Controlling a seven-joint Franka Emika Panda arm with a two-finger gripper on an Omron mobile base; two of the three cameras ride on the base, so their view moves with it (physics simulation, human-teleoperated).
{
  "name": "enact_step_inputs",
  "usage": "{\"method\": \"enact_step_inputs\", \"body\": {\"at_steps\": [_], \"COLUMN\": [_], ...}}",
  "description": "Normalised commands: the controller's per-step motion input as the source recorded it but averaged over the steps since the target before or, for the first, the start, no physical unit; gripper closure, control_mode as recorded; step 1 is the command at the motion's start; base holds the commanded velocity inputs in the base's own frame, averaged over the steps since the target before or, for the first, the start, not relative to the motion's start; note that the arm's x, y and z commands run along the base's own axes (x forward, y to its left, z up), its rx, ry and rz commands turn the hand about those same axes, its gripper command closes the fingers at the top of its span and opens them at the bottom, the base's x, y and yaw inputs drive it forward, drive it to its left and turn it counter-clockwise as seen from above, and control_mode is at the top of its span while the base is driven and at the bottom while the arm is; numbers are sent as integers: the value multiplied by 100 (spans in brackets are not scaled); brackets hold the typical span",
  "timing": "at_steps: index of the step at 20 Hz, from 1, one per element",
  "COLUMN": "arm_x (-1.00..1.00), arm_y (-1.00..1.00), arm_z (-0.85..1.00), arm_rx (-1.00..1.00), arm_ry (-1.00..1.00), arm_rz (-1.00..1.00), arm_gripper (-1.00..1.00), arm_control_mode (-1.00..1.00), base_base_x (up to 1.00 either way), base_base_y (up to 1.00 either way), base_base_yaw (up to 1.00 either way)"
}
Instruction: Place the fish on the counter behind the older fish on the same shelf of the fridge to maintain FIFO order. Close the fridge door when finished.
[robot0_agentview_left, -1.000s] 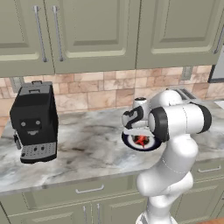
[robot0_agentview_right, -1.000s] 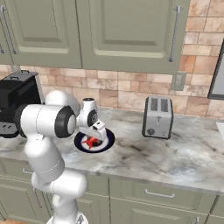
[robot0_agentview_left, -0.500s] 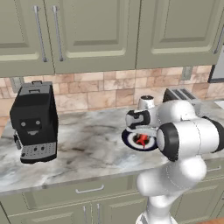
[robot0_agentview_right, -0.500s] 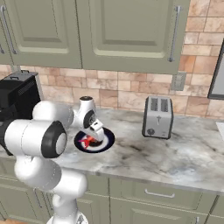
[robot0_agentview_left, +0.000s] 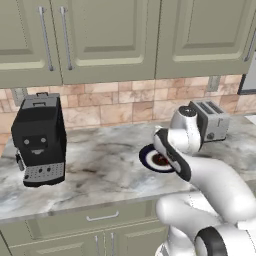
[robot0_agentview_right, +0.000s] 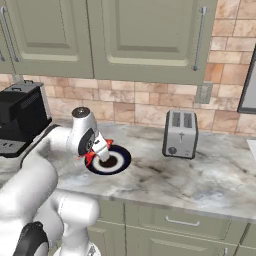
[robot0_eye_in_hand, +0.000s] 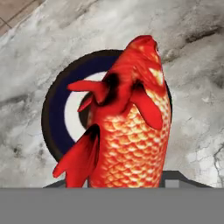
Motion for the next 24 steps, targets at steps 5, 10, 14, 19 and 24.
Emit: {"method": "enact_step_inputs", "body": {"at_steps": [5,10,14,19,24], "arm_x": [-79,-92,-99,-85,-5], "arm_y": [4,0,3,3,6], "arm_z": [100,100,100,72,-13], "arm_rx": [1,0,1,3,-7], "arm_ry": [-31,-30,-20,-4,0], "arm_rz": [-16,-14,-12,-9,0], "arm_gripper": [100,100,100,100,100], "arm_control_mode": [-100,-100,-100,-100,-100], "base_base_x": [0,0,0,0,0], "base_base_y": [0,0,0,0,0], "base_base_yaw": [0,0,0,0,0]}}
